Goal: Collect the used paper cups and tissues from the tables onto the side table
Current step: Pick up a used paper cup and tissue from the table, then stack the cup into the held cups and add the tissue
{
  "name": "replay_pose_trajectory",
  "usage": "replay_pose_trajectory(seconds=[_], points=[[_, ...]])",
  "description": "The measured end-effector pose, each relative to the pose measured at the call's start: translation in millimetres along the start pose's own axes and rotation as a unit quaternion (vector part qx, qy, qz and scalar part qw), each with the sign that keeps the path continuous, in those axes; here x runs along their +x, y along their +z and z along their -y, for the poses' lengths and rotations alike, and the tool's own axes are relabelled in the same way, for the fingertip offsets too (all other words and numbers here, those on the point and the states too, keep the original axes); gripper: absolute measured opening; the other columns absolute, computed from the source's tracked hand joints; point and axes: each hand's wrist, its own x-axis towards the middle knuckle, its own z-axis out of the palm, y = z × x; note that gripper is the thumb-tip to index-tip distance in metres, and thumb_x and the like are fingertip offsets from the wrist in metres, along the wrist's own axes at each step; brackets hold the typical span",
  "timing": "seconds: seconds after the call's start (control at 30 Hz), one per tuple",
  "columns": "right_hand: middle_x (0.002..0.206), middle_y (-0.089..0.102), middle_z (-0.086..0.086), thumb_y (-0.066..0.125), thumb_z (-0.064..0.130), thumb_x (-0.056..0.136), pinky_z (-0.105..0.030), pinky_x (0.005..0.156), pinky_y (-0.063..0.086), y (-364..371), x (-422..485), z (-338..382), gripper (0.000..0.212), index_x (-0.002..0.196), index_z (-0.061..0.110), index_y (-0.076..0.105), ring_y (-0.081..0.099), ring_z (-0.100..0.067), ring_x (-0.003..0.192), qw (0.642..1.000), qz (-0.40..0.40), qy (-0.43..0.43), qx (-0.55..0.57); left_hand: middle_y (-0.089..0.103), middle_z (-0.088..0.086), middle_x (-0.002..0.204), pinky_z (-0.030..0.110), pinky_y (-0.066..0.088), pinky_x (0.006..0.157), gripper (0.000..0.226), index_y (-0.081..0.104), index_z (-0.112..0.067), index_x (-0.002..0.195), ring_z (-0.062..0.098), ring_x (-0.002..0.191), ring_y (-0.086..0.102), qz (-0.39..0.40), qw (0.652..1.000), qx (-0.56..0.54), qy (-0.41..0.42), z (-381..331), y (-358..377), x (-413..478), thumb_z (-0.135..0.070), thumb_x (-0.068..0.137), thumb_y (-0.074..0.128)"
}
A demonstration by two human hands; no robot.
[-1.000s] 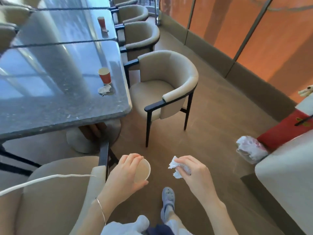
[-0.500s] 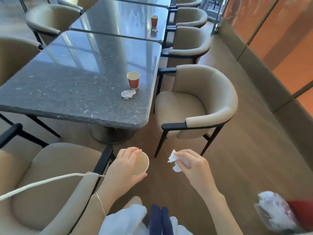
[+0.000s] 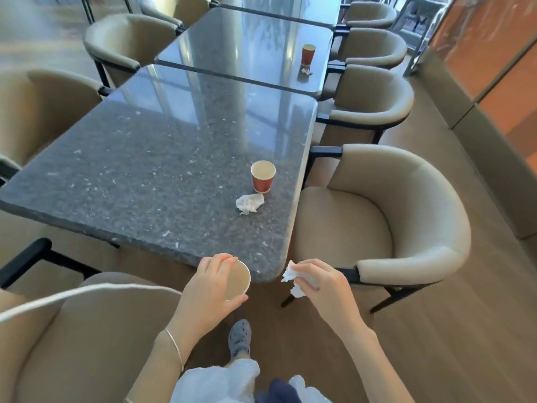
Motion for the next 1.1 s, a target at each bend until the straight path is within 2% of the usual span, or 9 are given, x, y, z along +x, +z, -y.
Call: replay_pose_trajectory(seconds=[0.17, 0.3, 0.47, 0.6, 0.77, 0.97, 1.1], points=[[0.097, 0.069, 0.002, 0.07, 0.007, 0.079, -0.026, 0.076, 0.052, 24.7, 77.7, -1.5, 0.018, 0.096, 0.012, 0.07, 0.064, -0.013, 0.086, 1.0, -0.019, -0.022, 0.007, 0.049, -0.002, 0.129, 0.033, 0.044, 0.093, 0.072, 0.047, -0.015, 0.129, 0.018, 0.118, 0.041, 0.006, 1.0, 0.003, 0.003, 39.3, -11.4, 63.0, -0.045, 0.07, 0.075], [0.097, 0.068, -0.001, 0.07, 0.007, 0.079, -0.026, 0.078, 0.053, 50.3, 126.2, -8.1, 0.017, 0.096, 0.009, 0.07, 0.065, -0.013, 0.087, 0.999, -0.031, -0.012, 0.035, 0.049, 0.0, 0.13, 0.034, 0.044, 0.092, 0.071, 0.047, -0.014, 0.13, 0.021, 0.12, 0.04, 0.02, 1.0, 0.015, -0.001, 63.2, -9.2, 98.9, -0.042, 0.07, 0.075], [0.098, 0.069, -0.001, 0.069, 0.008, 0.081, -0.026, 0.08, 0.052, 86.3, 167.6, -27.8, 0.016, 0.097, 0.01, 0.07, 0.064, -0.014, 0.089, 0.999, -0.019, 0.002, 0.042, 0.051, 0.001, 0.128, 0.035, 0.046, 0.09, 0.07, 0.05, -0.012, 0.127, 0.024, 0.117, 0.044, 0.042, 0.999, 0.003, -0.025, 78.7, 7.7, 123.9, -0.038, 0.068, 0.077], [0.097, 0.07, -0.002, 0.068, 0.009, 0.081, -0.03, 0.079, 0.052, 118.7, 200.5, -48.3, 0.013, 0.094, 0.009, 0.071, 0.065, -0.015, 0.091, 0.998, -0.031, 0.031, 0.045, 0.045, -0.003, 0.133, 0.03, 0.042, 0.095, 0.071, 0.044, -0.015, 0.132, 0.019, 0.122, 0.038, 0.046, 0.998, -0.003, -0.043, 86.8, 20.6, 139.0, -0.042, 0.073, 0.072], [0.099, 0.07, -0.001, 0.066, 0.008, 0.082, -0.029, 0.077, 0.052, 158.5, 235.9, -64.3, 0.014, 0.095, 0.01, 0.071, 0.065, -0.018, 0.091, 0.997, -0.043, 0.036, 0.046, 0.045, -0.003, 0.133, 0.029, 0.042, 0.096, 0.071, 0.045, -0.015, 0.131, 0.018, 0.121, 0.039, 0.039, 0.998, -0.006, -0.054, 91.9, 29.3, 153.2, -0.042, 0.072, 0.073], [0.107, 0.067, -0.005, 0.065, 0.006, 0.083, -0.037, 0.087, 0.05, 182.7, 240.8, -84.6, 0.014, 0.096, 0.005, 0.069, 0.056, -0.026, 0.108, 0.997, 0.035, -0.057, -0.044, 0.048, -0.001, 0.131, 0.03, 0.044, 0.092, 0.071, 0.047, -0.014, 0.13, 0.019, 0.119, 0.041, 0.037, 0.997, -0.001, -0.069, 95.4, 34.5, 156.4, -0.041, 0.071, 0.075], [0.12, 0.062, -0.007, 0.068, 0.008, 0.08, -0.036, 0.098, 0.044, 177.4, 213.1, -100.5, 0.023, 0.103, 0.006, 0.068, 0.049, -0.026, 0.121, 0.996, 0.052, -0.04, -0.06, 0.05, 0.0, 0.129, 0.031, 0.047, 0.088, 0.071, 0.049, -0.013, 0.128, 0.021, 0.117, 0.044, 0.036, 0.997, 0.003, -0.073, 92.0, 33.8, 155.8, -0.039, 0.069, 0.077]])
